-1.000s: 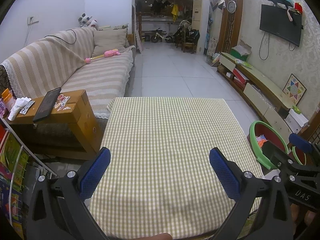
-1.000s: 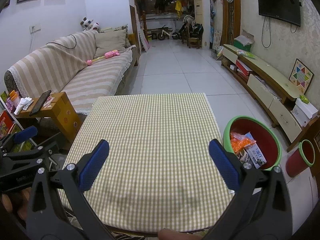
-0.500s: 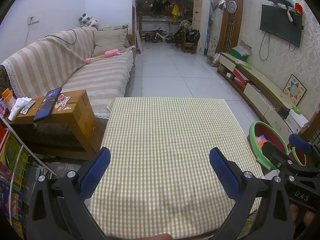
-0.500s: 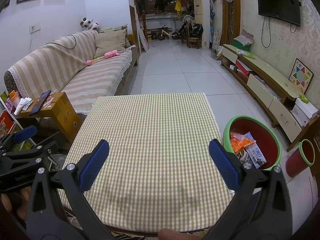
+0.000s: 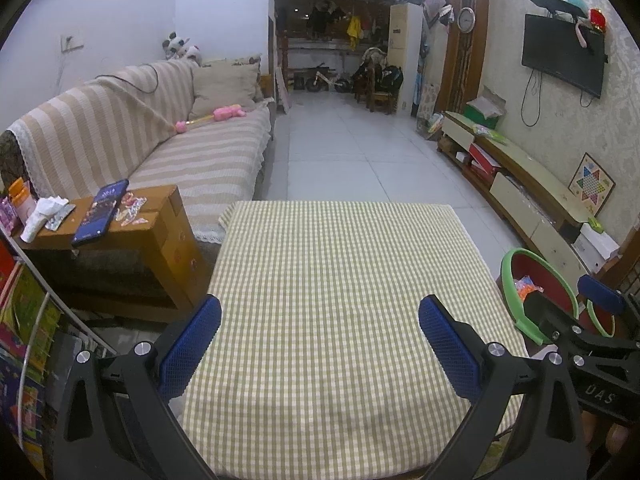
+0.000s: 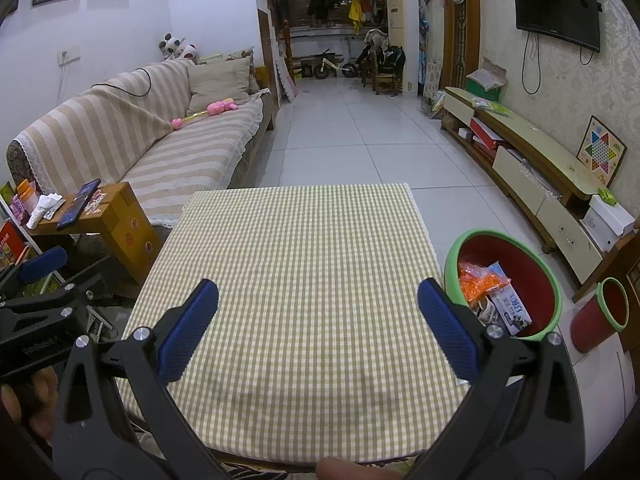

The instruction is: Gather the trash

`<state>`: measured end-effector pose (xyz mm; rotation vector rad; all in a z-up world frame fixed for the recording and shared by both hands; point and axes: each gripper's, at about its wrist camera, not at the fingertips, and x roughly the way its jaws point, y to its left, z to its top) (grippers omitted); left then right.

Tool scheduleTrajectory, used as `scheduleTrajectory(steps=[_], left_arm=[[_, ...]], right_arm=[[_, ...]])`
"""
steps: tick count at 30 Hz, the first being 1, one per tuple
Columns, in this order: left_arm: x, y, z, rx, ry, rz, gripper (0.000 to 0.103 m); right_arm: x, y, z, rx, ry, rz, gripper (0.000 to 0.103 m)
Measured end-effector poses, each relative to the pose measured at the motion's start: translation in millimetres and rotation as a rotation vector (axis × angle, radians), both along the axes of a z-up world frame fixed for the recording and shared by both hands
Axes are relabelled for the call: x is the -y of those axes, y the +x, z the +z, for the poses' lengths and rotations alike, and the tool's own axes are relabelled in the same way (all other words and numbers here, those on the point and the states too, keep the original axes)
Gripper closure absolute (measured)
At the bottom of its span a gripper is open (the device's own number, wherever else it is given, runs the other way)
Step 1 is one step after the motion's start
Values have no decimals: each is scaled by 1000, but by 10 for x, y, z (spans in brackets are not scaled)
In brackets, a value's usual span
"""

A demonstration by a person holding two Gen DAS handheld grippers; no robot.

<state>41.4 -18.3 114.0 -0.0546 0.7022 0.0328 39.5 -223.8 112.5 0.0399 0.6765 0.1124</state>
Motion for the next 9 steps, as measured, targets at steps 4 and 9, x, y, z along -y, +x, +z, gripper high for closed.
scheduleTrajectory(steps=[4,9], left_arm=[[26,-2,-13,-13,0,-3,8],[27,-24,-19,-15,-1,8,8]], right_arm=[[-1,1,0,1,0,1,5],[-2,0,3,0,0,0,5]])
